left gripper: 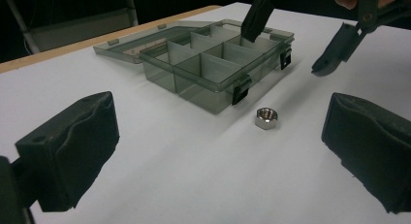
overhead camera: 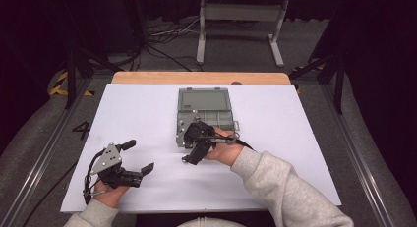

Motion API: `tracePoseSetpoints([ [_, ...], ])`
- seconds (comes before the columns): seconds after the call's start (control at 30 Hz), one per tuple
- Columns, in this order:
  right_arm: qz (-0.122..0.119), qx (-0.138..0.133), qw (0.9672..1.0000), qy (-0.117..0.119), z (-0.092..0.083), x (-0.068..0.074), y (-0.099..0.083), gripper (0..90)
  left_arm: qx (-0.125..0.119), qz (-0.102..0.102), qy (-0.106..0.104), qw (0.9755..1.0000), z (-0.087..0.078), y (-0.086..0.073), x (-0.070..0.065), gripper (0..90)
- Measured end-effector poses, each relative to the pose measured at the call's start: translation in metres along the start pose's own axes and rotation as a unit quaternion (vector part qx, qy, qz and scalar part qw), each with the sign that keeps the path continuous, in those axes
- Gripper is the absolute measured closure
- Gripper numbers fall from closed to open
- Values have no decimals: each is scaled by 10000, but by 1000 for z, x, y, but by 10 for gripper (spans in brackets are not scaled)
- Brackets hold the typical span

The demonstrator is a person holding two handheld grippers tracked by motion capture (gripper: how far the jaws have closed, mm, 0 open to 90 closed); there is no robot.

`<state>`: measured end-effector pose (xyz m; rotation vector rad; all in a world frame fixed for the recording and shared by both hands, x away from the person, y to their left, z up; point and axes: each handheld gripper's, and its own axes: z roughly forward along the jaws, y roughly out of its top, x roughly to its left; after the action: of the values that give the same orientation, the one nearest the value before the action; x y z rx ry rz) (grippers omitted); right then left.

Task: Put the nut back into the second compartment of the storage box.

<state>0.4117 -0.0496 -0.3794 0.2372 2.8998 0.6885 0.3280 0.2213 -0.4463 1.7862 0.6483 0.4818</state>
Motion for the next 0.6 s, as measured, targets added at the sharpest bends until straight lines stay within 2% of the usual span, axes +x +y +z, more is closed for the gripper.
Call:
tracePoseSetpoints([
  [0.23,-65,268,9995,141,22,4,-4,269,-4,-1,-1,10000,0,0,0,8],
  [0.6,-113,460,9983,346,43,5,-4,510,-6,7,-1,10000,0,0,0,8],
])
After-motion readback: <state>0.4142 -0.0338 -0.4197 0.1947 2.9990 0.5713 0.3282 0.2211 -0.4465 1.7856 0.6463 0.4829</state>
